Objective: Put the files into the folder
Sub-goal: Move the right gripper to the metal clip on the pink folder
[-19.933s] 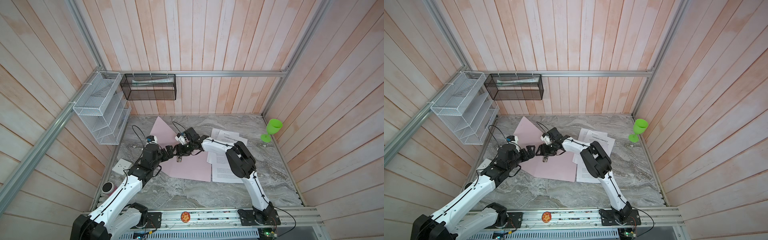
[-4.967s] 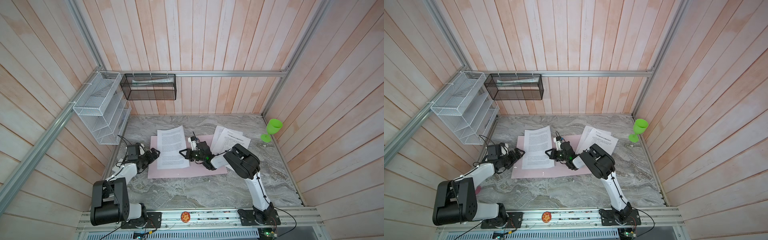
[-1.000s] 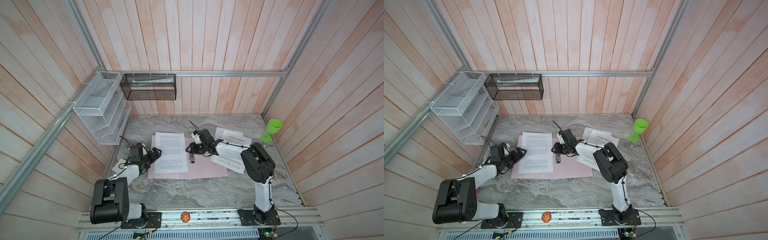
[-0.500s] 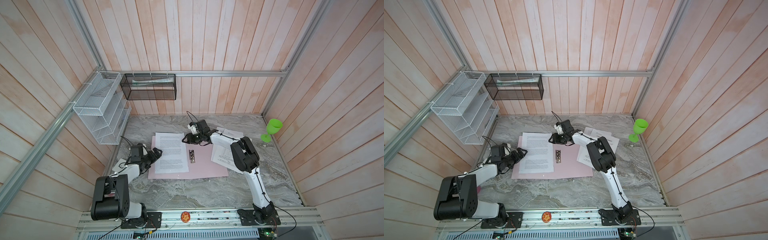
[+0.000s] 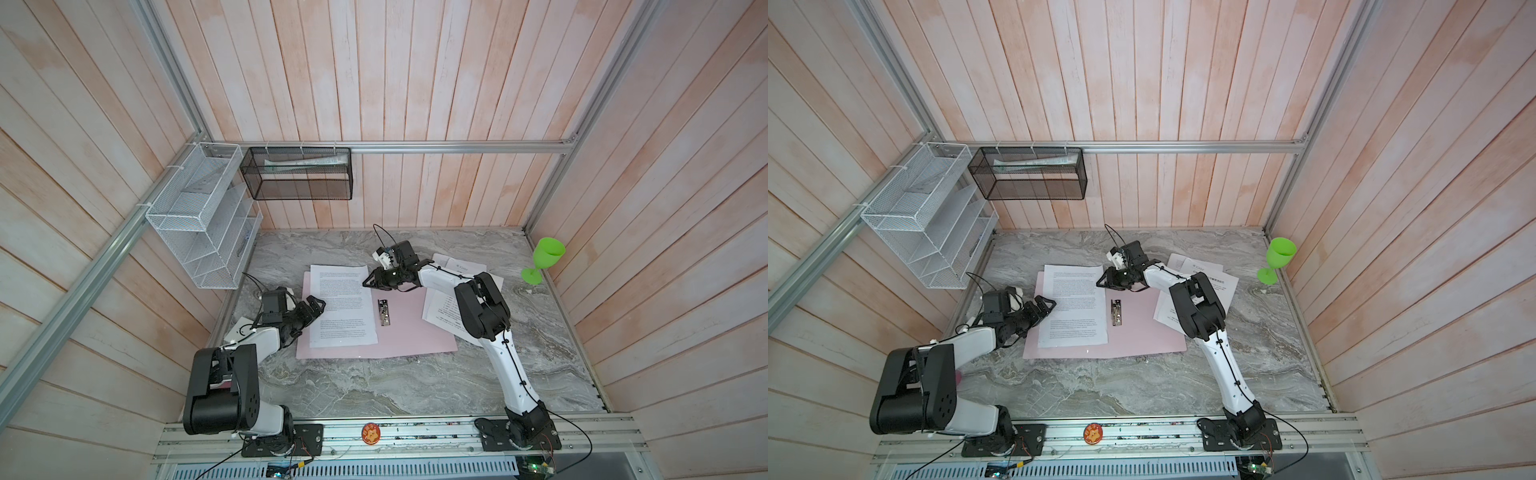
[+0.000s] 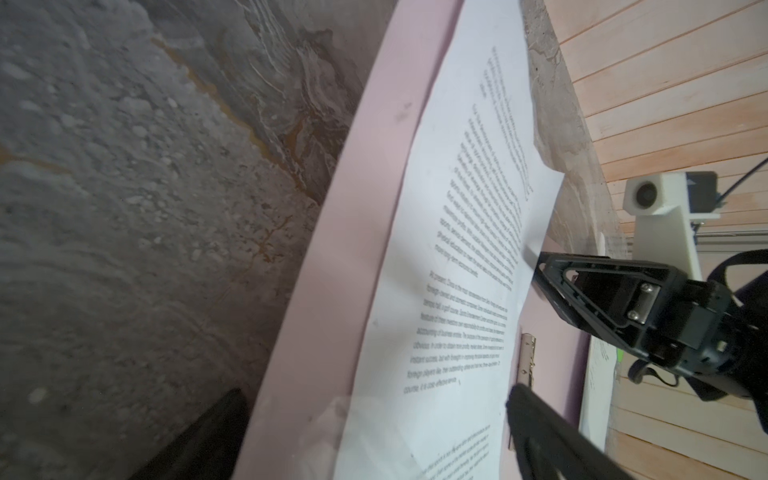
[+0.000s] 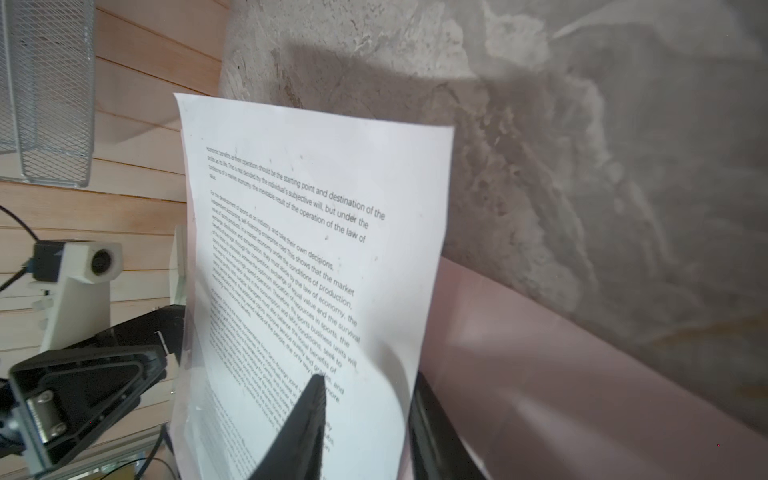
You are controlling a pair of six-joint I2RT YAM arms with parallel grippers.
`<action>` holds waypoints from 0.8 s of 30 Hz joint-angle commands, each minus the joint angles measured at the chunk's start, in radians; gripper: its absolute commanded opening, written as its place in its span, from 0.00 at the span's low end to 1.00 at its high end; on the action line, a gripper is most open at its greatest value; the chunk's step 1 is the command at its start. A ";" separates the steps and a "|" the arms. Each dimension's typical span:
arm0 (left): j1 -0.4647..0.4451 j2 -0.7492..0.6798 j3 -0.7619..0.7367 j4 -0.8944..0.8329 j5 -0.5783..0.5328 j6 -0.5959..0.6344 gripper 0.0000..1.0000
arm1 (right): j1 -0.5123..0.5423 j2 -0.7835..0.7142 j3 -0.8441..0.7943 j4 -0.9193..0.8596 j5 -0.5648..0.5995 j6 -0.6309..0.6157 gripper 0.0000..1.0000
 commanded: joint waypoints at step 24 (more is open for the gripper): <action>0.013 0.016 0.014 0.041 0.026 -0.002 0.99 | 0.067 -0.124 -0.251 0.250 -0.111 0.148 0.00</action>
